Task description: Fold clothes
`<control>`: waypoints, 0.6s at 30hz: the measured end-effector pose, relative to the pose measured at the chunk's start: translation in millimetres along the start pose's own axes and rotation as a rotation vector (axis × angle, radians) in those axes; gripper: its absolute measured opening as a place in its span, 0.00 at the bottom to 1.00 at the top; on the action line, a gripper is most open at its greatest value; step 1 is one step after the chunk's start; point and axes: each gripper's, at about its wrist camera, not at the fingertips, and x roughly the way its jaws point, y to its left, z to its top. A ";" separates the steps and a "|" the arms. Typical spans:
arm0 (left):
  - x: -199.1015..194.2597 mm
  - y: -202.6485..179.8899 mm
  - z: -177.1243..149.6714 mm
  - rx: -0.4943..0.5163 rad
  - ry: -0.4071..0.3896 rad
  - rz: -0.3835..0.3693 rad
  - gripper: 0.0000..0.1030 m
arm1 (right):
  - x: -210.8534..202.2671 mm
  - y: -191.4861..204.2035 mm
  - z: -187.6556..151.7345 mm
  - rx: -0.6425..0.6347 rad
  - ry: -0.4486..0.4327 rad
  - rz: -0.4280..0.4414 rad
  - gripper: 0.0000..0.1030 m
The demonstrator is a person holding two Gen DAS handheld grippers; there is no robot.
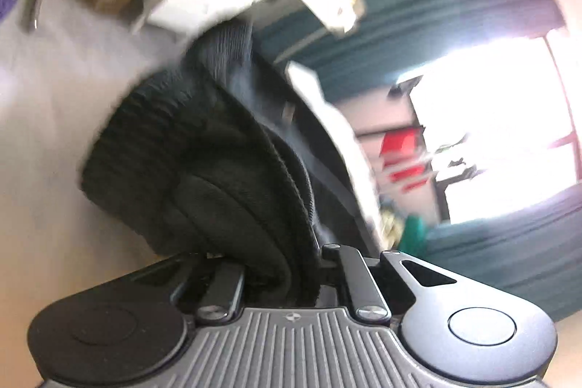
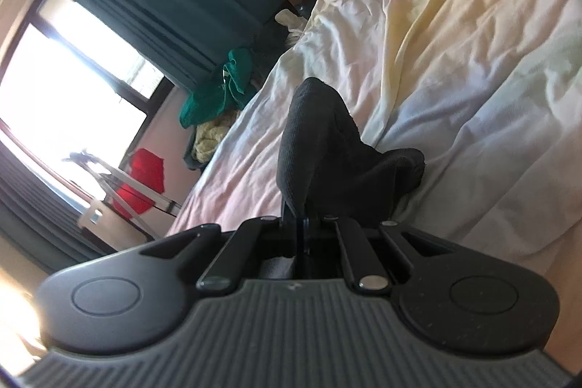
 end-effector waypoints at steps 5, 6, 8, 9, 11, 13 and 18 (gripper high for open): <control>-34.7 -4.1 26.1 -0.003 0.054 0.042 0.09 | 12.6 12.7 16.4 0.020 0.023 -0.009 0.06; -35.3 -12.4 28.7 0.009 0.063 0.038 0.09 | 14.2 20.4 24.3 0.020 0.021 -0.001 0.06; -38.0 -29.8 31.1 0.042 0.072 0.029 0.09 | 14.3 41.0 42.8 -0.005 0.008 0.020 0.05; -39.1 -34.8 33.1 0.051 0.083 0.020 0.09 | 14.4 51.3 52.1 -0.017 0.001 0.031 0.05; -38.5 -43.7 33.1 0.064 0.099 0.006 0.09 | 14.5 71.9 70.6 -0.042 -0.013 0.052 0.05; -38.4 -46.5 28.0 0.079 0.120 0.012 0.09 | 4.6 84.6 86.5 -0.060 -0.042 0.072 0.05; -48.3 -12.8 4.0 0.099 0.191 0.093 0.10 | -18.2 56.0 78.0 -0.100 -0.073 0.016 0.06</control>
